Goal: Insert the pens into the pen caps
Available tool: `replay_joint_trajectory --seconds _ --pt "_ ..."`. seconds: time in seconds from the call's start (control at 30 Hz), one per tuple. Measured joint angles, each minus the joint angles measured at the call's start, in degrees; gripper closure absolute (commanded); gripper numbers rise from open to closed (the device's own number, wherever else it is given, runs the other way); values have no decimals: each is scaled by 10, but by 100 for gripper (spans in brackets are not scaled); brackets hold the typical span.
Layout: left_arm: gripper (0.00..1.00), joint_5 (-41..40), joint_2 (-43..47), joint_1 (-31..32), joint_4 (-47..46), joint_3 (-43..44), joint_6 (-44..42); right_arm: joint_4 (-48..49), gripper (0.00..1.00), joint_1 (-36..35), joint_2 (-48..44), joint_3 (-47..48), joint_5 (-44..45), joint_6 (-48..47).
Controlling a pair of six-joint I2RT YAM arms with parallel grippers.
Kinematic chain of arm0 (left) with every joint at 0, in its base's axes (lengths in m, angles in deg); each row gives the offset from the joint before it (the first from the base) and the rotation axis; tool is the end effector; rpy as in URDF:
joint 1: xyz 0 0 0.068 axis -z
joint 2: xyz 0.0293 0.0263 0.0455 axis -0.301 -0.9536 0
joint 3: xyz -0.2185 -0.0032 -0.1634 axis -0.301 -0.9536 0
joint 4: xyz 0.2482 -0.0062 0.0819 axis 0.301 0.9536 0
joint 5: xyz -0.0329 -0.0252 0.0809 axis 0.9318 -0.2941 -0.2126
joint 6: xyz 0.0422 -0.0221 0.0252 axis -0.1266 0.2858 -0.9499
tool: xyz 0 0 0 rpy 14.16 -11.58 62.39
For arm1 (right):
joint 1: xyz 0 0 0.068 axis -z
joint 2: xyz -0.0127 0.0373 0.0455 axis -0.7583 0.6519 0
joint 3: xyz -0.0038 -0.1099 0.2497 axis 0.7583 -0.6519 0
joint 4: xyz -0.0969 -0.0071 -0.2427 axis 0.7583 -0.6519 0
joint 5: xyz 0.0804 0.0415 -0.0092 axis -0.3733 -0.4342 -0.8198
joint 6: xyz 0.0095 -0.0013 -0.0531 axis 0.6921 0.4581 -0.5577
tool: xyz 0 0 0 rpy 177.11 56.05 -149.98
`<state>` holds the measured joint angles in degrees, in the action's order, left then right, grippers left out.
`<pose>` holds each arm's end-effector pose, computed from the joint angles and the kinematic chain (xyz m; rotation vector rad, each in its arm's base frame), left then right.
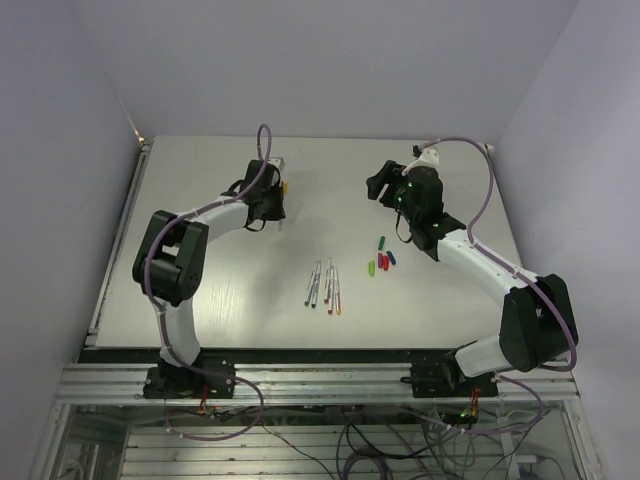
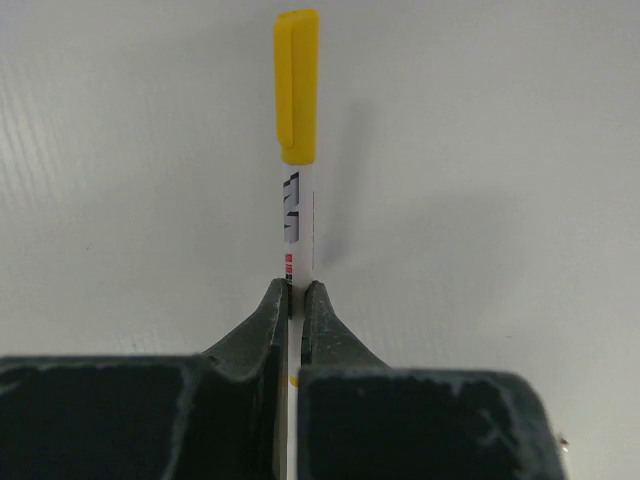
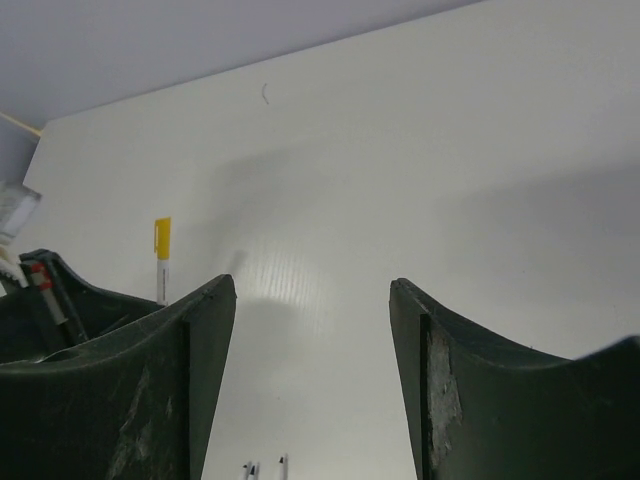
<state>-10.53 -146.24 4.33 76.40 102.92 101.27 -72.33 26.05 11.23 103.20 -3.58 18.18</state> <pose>0.3824 -0.1554 0.1872 0.0968 2.3374 -0.4168 0.3097 0.1269 0.2861 0.2122 1.8497 0.4874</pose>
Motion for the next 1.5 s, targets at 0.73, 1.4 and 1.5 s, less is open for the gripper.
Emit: replay_joint_trajectory --seconds 0.73,1.4,1.5 --pt "91 -84 -75 -33 78 56 10 -1 37 -4 0 -8 4 10" --pt "58 -92 -52 -34 96 58 7 5 37 -10 0 -17 6 6" --pt "57 -95 -23 -34 101 57 6 7 36 -10 -2 -19 13 2"
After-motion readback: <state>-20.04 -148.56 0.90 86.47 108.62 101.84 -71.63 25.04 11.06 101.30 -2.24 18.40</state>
